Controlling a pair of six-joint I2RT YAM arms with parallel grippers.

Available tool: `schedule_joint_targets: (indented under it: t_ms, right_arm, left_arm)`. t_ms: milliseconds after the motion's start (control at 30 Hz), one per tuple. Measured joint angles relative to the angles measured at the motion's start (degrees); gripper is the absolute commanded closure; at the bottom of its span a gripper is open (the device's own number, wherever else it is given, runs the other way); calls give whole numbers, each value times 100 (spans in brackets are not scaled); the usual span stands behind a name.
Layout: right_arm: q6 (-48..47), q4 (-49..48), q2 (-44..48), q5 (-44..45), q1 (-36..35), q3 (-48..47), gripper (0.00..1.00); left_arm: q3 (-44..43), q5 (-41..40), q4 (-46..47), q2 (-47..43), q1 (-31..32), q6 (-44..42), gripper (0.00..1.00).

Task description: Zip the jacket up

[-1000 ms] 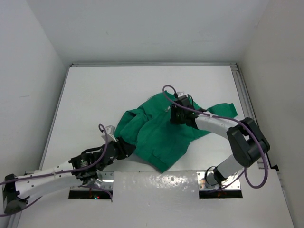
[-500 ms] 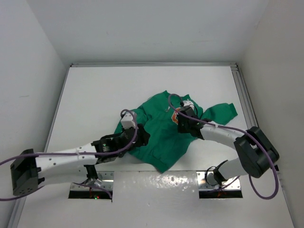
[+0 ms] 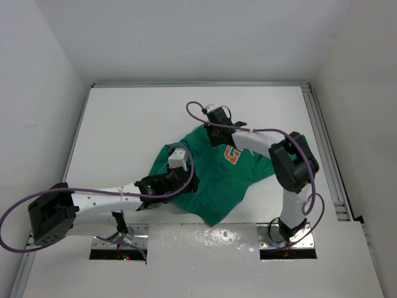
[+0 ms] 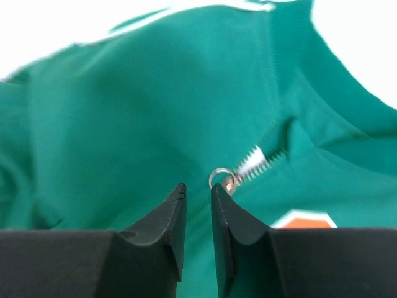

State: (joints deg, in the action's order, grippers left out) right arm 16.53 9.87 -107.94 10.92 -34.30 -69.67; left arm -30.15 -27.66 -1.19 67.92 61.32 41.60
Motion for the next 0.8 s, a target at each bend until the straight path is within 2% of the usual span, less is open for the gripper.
schedule_joint_targets:
  t_ms: [233,800]
  right_arm:
    - [-459,398,-815,-160,11,-483,73]
    - [-717,201,-748,153,20,-199,70]
  left_arm:
    - [328,374,234,2,-63,-33,50]
    - [890,734,448,-195,-68,24,51]
